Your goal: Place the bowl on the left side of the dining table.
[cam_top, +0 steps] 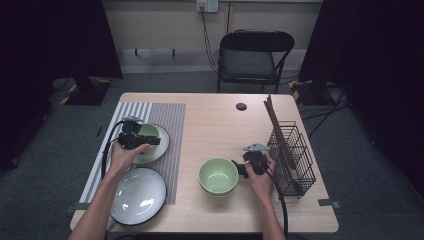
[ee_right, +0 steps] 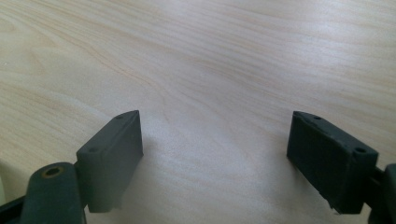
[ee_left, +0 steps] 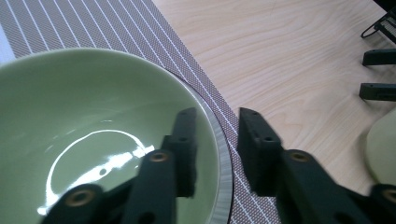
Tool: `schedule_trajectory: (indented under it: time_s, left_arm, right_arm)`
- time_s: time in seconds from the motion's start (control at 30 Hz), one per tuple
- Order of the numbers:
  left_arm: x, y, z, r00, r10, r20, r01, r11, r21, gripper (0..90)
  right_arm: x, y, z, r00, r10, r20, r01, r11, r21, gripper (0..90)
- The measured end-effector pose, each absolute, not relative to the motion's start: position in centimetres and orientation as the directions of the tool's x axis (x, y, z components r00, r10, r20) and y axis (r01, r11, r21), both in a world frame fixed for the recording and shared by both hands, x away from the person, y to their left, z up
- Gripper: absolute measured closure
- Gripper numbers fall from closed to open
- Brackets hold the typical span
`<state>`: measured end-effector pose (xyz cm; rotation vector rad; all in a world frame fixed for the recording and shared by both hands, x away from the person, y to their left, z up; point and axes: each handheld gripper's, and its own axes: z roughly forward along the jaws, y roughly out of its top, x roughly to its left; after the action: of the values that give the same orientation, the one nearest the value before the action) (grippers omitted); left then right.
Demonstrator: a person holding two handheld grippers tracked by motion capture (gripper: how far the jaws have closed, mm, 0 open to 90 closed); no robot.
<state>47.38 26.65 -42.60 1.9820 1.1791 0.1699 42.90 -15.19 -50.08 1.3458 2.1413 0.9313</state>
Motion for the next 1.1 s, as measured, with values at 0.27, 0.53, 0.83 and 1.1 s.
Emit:
schedule_trajectory:
  time_s: [0.27, 0.53, 0.83, 1.1]
  left_arm:
    - [46.2, 29.1, -41.0, 0.526, 0.810, -0.259, 0.654, -0.191, 0.732, 49.3]
    - [44.5, 30.7, -40.3, 0.509, 0.827, -0.240, 0.620, -0.158, 0.768, 41.6]
    - [42.5, 32.5, -41.4, 0.483, 0.855, -0.188, 0.608, -0.174, 0.775, 32.0]
    - [40.8, 34.1, -42.9, 0.476, 0.867, -0.149, 0.601, -0.197, 0.775, 25.3]
  right_arm:
    - [42.9, -15.2, -50.1, -0.428, 0.904, -0.015, 0.605, 0.299, 0.738, 17.7]
    - [42.9, -15.2, -50.1, -0.427, 0.904, -0.015, 0.606, 0.298, 0.738, 17.7]
    - [42.9, -15.2, -50.1, -0.427, 0.904, -0.015, 0.606, 0.298, 0.738, 17.6]
    - [42.9, -15.2, -50.1, -0.425, 0.905, -0.013, 0.607, 0.296, 0.738, 17.6]
